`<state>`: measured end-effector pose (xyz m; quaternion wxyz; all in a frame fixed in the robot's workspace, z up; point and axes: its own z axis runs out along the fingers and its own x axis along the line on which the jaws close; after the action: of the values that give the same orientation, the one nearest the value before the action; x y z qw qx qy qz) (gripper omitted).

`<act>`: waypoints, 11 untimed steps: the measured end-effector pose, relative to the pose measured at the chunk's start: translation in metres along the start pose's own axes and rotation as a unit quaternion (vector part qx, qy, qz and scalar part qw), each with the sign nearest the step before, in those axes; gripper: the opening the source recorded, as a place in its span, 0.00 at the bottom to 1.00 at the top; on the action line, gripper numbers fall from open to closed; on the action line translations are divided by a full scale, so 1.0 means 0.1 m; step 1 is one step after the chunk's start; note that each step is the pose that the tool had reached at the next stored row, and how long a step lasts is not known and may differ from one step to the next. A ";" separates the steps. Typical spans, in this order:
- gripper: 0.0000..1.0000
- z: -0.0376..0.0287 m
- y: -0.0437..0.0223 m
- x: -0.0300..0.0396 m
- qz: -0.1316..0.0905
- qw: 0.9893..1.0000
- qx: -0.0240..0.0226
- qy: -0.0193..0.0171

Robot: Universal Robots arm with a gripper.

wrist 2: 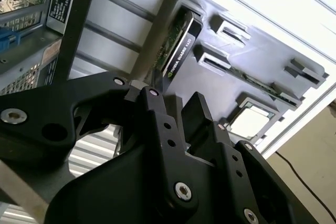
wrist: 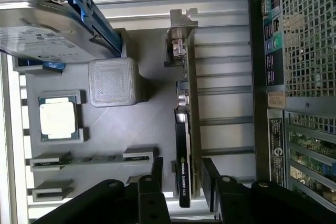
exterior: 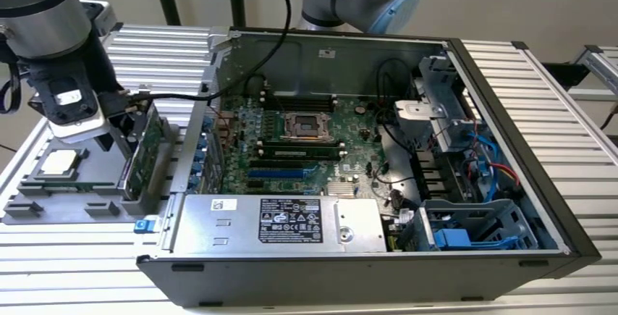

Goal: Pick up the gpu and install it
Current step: 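Pick up the gpu and move the gpu toward the slot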

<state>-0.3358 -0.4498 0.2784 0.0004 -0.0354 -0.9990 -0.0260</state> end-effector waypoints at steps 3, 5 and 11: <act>1.00 0.031 -0.001 0.000 0.000 1.000 0.000 0.000; 1.00 0.048 -0.002 -0.005 0.000 1.000 0.000 0.000; 1.00 0.100 -0.003 -0.027 -0.001 1.000 0.000 0.000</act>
<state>-0.3331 -0.4497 0.2685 0.0004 -0.0347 -0.9991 -0.0260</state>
